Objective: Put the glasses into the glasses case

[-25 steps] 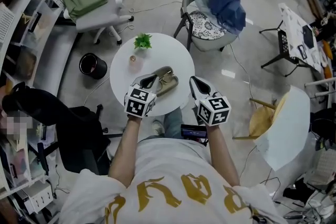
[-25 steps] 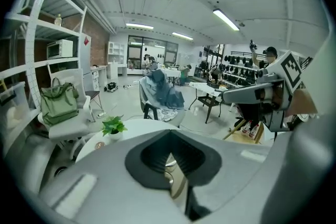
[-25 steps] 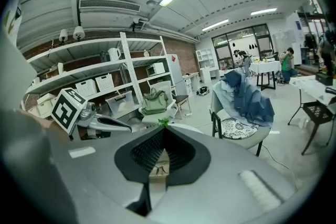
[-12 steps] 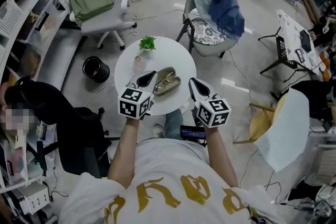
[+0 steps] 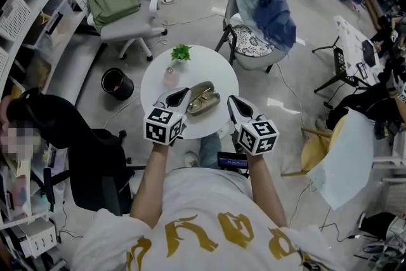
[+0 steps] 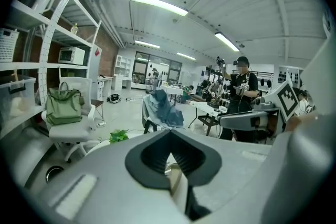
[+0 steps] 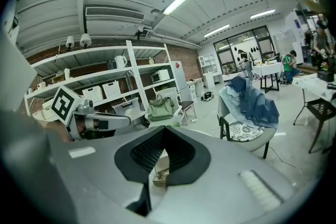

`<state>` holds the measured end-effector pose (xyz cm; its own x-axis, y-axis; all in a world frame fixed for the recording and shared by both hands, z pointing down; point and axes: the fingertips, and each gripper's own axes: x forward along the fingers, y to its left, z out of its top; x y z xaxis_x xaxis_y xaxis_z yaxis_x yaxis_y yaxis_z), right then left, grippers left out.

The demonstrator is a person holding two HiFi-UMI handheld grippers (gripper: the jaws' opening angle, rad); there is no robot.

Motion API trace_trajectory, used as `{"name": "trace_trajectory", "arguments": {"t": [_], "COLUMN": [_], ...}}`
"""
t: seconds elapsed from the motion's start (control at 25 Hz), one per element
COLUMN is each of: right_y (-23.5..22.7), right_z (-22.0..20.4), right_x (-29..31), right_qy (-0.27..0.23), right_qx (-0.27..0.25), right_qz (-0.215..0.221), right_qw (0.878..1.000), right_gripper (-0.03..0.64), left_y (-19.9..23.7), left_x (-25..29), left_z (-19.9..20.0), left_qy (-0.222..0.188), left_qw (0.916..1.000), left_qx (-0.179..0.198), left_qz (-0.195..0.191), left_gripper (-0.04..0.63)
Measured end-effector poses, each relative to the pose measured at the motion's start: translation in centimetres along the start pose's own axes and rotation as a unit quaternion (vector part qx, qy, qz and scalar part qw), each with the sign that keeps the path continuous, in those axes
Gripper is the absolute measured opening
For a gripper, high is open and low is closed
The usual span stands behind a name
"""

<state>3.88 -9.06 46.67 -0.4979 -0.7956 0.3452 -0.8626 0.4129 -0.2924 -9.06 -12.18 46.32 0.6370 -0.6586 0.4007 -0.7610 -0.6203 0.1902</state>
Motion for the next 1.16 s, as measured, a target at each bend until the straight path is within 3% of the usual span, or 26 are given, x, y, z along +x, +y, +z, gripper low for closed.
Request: {"name": "trace_trajectory", "arguments": {"t": [1.16], "right_y": [-0.6], "right_z": [-0.41], "right_x": [0.34], "right_qy": [0.009], "right_qx": [-0.003], "right_qz": [0.0], "right_qw": [1.0], "right_gripper": [0.026], "left_y": [0.4], "left_x": [0.92], "left_z": [-0.36], "left_qy": [0.008], "left_qw": [0.9999], "left_qx": [0.011], "left_qz": [0.001], "left_gripper": [0.0]}}
